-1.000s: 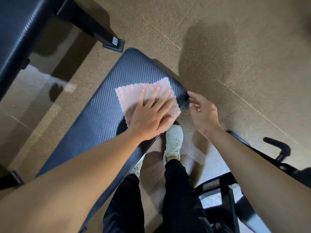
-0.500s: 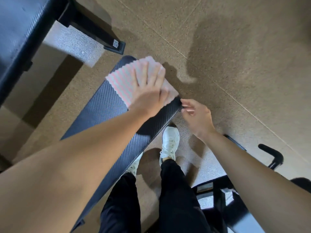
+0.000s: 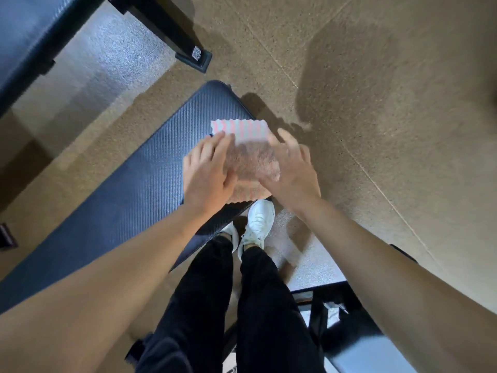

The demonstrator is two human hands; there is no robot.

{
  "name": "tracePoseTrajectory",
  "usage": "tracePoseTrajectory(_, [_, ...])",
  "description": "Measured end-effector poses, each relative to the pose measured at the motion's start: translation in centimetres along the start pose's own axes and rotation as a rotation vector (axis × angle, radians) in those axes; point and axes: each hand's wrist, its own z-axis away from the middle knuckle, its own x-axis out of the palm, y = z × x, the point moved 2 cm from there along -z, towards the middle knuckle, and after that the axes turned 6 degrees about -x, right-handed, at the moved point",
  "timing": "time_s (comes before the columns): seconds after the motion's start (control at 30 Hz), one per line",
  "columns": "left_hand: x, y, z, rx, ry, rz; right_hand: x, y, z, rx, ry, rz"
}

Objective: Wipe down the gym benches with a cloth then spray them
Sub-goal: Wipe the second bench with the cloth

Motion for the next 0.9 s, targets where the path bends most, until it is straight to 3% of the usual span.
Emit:
tracePoseTrajectory(0.1, [-0.2,-1.6,0.4,-0.104,-0.018,-0.042,0.6,-0.2,-1.6,-0.057,-0.162,0.222])
tracePoseTrajectory(0.27, [-0.1,-1.8,0.9,-0.148,-0.059,-0.015,-2.2,1.6,-3.2,-0.073,-0.182,0.042])
tracePoseTrajectory(0.4, [-0.5,-2.1,1.1,-0.12,-0.108,-0.019,-5.1,4.9,-4.0,0.167,-0.167,-0.132])
tracePoseTrajectory(0.6, [-1.3,-2.5,1.1,-0.065,-0.146,-0.073,-9.8,7.3,-4.9,0.536,0.072,-0.604])
tracePoseTrajectory(0.8, [-1.1,-2.8,1.3,-0.037,-0.163,-0.121,-4.8,0.6,-2.8,0.64,-0.335,-0.685])
tracePoseTrajectory(0.9, [-1.1,-3.1,1.3,-0.019,-0.161,-0.112,-2.6,-0.8,-2.1,0.561,-0.26,-0.684])
